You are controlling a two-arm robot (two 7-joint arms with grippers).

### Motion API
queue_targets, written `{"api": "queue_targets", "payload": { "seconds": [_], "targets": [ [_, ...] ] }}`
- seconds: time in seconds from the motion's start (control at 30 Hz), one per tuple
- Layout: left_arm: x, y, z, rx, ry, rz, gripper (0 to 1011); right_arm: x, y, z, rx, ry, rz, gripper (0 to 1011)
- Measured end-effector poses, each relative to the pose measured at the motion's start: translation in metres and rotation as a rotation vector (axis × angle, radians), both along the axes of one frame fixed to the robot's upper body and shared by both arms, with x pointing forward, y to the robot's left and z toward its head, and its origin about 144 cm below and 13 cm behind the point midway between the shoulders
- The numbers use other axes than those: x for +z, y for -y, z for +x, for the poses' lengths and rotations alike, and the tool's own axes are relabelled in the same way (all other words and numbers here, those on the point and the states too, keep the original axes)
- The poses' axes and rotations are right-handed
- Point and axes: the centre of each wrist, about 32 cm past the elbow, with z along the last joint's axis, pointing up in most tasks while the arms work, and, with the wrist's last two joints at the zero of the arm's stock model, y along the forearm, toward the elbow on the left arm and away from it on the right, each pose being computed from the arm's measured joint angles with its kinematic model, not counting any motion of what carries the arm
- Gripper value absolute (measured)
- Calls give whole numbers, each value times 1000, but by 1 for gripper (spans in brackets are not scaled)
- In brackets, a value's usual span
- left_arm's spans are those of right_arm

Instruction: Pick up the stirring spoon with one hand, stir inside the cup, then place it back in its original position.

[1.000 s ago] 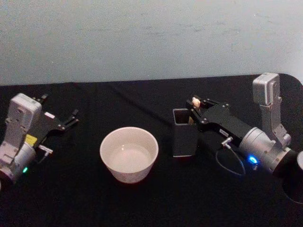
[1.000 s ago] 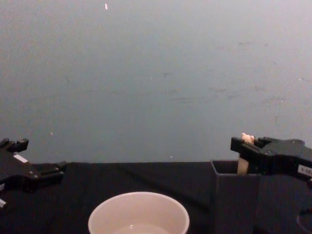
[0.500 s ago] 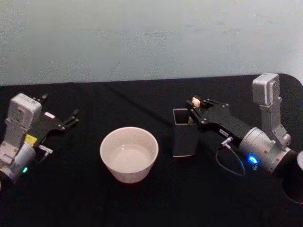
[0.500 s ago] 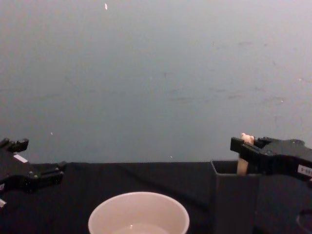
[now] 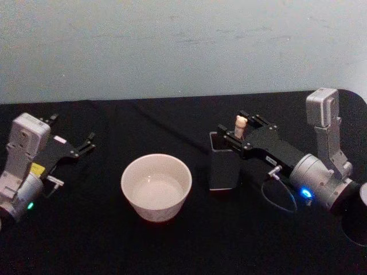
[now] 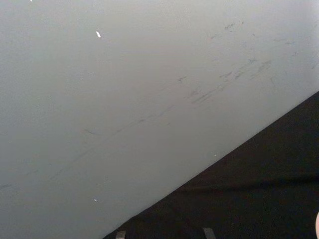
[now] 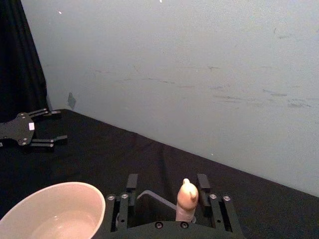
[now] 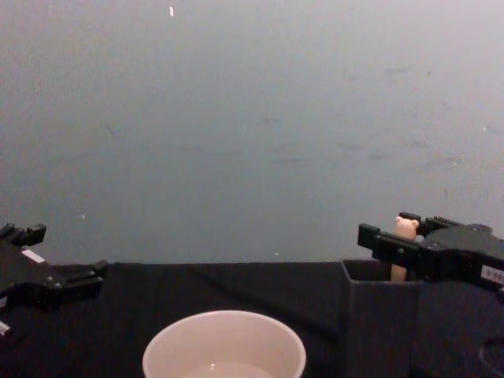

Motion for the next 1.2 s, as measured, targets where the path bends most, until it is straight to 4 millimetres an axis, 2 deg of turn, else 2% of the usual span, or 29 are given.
{"api": "queue_targets", "payload": {
  "seconds": [0.13,0.17,0.37,0.53,0.7,0.9,1.03,1.2],
  "targets": [
    [0,0,0,0,0,0,1001,0,0,0,0,0,1,808],
    [0,0,0,0,0,0,1001,0,0,0,0,0,1,863],
    [0,0,0,0,0,0,1001,0,0,0,0,0,1,1003],
    [0,0,0,0,0,0,1001,1,1,1,2,14,7,1002],
    [0,0,0,0,0,0,1002,16,4,5,-11,107,63,1002],
    [0,0,0,0,0,0,1001,31,12,12,-155,202,120,1002],
    [0,0,0,0,0,0,1001,23,15,16,-297,169,82,1002],
    [0,0,0,0,0,0,1001,4,18,15,-349,87,9,1002]
  ]
}}
